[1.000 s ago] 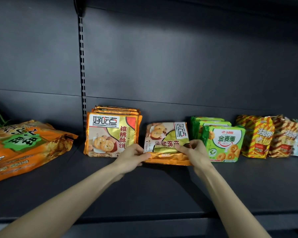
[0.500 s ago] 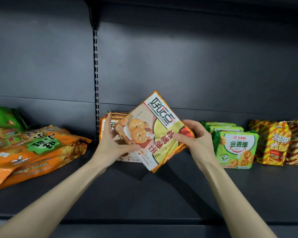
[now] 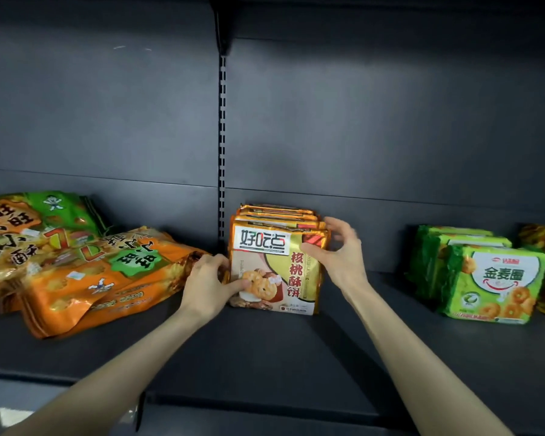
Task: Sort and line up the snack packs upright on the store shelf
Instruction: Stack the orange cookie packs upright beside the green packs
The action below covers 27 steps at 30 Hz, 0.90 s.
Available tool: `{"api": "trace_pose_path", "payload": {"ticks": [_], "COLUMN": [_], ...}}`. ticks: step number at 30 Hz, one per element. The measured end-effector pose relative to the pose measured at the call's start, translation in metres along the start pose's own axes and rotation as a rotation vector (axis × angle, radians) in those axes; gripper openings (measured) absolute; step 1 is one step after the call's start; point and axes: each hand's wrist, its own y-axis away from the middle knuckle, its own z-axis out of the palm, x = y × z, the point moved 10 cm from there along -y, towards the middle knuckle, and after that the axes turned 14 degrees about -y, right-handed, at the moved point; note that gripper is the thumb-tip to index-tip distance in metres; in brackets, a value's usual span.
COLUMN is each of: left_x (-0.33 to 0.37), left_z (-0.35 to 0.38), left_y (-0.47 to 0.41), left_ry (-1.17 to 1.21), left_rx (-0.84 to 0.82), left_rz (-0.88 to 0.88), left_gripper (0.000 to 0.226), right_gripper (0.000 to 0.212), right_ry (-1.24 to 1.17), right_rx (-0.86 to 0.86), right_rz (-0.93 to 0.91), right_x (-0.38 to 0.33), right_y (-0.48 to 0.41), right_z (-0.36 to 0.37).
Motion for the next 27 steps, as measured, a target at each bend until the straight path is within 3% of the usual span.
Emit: {"api": "trace_pose_path", "payload": {"ticks": [2,4,7,9,17,23,27], "left_x": [-0.004,-0.008,-0.011,-0.011,-0.001,0.001,-0.001], "left_z": [0.002,0.017,0.045,0.059,0.067,0.059,0.060], "left_y": [-0.002,-0.007,-0.009,-0.008,-0.007,-0.004,-0.003], "left_ry": [0.050,0.114,0.248,0.319,0.418,0.318,0.344], "left_rx": [-0.013,-0.146,-0.361,-0.435,-0.467,-0.375,-0.386], "left_rz": [-0.022,-0.044,-0.029,-0.001,0.116,0.123,0.109], "left_gripper": [0.071,0.107,0.142,0.137,0.091,0.089,0.090], "right_gripper": [0.101,0.129,0.138,0.128,0.088,0.089,0.076], "right_ry": [0.105,0.092,0.049,0.049,0.048,0.096,0.097], "right_rx": [0.009,-0.152,-0.435,-0.486,-0.473,-0.418,-0.377], "right_rz": [0.101,0.244,0.327,0.295,0.190,0.181,0.196], "right_x": [0.017,0.034,0.056,0.062,0.060,0.057,0.058], "right_y": [-0.001,0.003,0.020,0.025,0.019,0.018,0.018], "right_z": [-0.006,0.006,0.034,0.040,0.037,0.029,0.023]}}
